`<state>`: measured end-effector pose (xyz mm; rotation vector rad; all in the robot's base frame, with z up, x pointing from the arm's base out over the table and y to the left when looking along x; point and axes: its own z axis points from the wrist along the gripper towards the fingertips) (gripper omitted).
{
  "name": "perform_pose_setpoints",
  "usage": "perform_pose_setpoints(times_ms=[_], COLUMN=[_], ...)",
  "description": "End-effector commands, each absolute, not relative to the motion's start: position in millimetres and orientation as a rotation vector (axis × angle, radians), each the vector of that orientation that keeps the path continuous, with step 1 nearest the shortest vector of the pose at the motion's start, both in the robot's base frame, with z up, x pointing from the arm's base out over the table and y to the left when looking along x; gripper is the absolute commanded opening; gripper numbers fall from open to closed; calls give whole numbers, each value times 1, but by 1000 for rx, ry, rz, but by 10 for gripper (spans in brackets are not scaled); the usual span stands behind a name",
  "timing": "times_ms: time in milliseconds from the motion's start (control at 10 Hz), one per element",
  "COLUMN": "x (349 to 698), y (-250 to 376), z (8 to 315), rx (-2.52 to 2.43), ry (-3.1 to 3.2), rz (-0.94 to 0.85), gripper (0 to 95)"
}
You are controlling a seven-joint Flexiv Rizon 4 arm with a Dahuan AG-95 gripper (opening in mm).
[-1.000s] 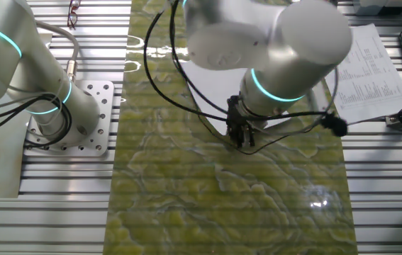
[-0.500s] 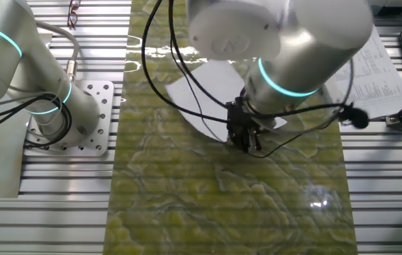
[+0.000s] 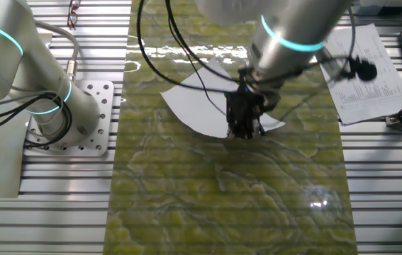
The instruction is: Flip over and spread out the paper that is laid flat on the table
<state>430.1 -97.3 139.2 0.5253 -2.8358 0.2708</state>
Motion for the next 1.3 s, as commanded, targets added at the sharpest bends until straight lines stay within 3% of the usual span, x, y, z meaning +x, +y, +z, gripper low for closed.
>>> perform_pose_setpoints(times_ms=[100, 500, 1000, 1300], x=[426, 429, 429, 428], y=[-95, -93, -93, -113], z=[148, 150, 150, 153], rx=[539, 501, 82, 285], ry=[-2822, -2882, -3034, -3006], rz=[304, 285, -78, 143], gripper=[0, 0, 0, 0])
